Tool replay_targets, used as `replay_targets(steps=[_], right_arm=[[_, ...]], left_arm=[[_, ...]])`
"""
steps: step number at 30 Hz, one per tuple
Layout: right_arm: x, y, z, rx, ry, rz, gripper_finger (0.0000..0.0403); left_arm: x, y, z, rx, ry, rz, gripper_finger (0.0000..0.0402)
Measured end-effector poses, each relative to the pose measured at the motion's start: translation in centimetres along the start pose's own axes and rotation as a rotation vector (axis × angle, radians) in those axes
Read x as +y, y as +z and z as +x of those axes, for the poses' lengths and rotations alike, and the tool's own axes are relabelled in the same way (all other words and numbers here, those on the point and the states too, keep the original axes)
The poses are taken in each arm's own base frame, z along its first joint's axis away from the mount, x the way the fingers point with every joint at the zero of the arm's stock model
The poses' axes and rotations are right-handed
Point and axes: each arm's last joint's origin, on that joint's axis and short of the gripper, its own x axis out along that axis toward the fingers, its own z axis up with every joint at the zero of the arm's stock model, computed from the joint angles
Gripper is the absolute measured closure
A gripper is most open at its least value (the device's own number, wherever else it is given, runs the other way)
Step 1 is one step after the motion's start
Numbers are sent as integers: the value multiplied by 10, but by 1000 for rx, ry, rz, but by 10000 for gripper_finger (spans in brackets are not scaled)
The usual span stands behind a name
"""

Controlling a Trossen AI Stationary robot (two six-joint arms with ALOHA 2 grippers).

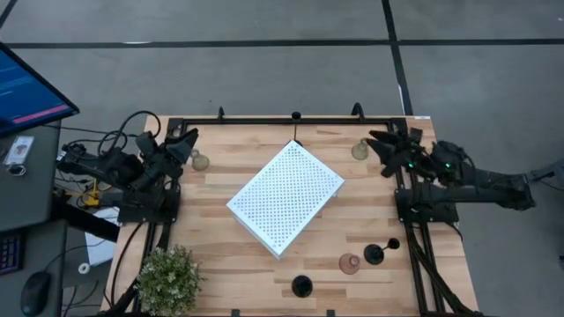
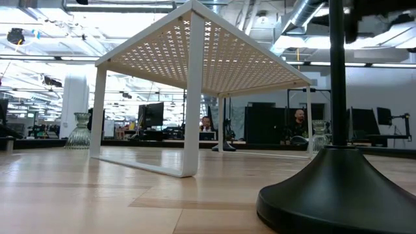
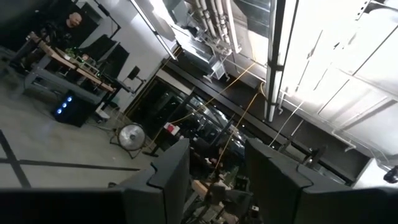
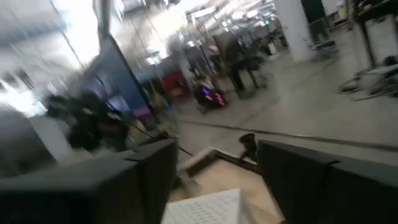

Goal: Pick & Place candle stick holders
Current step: Put the top left black candle holder on the shelf

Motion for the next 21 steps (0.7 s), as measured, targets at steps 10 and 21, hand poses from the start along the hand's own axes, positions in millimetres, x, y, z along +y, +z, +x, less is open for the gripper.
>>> replay_targets(steps=[10, 21], right_arm=[[15, 6, 87, 325, -97, -204, 117], [-28, -17, 146, 460, -121, -266, 117]], left_arm=[[0, -2, 1, 8, 1, 11, 247], [0, -2, 0, 9, -3, 11, 247]])
